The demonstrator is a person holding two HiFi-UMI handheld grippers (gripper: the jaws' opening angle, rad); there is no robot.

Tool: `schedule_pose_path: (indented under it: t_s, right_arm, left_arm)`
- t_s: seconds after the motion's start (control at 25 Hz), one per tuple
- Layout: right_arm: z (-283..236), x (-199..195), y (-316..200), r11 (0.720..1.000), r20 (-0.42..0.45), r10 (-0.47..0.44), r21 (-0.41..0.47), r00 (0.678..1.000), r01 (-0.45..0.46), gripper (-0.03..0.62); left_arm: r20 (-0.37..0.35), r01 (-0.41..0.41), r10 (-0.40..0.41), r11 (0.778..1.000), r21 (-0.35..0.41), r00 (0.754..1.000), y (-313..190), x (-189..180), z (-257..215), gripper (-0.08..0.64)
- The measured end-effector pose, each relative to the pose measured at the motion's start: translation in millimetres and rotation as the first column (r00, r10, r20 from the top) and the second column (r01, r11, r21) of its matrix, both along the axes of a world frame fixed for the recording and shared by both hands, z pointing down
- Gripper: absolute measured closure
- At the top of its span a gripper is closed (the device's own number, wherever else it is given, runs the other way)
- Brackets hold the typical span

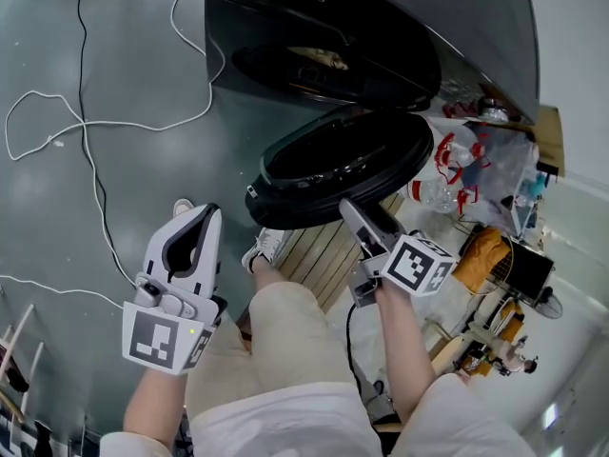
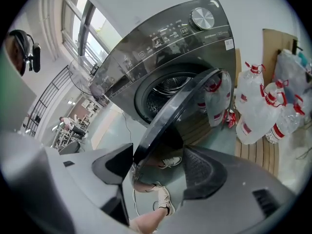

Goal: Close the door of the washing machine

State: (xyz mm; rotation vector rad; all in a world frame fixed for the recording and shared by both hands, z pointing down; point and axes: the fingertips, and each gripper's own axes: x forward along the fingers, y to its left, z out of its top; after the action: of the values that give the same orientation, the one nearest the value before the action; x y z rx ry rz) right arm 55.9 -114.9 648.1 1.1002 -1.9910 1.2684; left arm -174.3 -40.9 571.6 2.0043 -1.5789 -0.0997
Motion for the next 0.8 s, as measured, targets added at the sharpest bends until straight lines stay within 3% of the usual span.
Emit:
schedule_pose_path:
  t_s: [0.24,0.8]
  right_arm:
    - [-3,-21,-4,0.994,-0.072,-0.091,0.056,0.993,0.095,0.287]
    - [-2,-54,-29,0.982,-0.086,-0.129,0.125,0.988,0.139,0.287]
  left_arm:
    - [0.013,0.001,-0.001,1.000,0.008,1.000,-1,-16,1,0.555]
    - [0.023,0.017,-0.017,1.000,-0.013,1.000,0,-36,5,0.555]
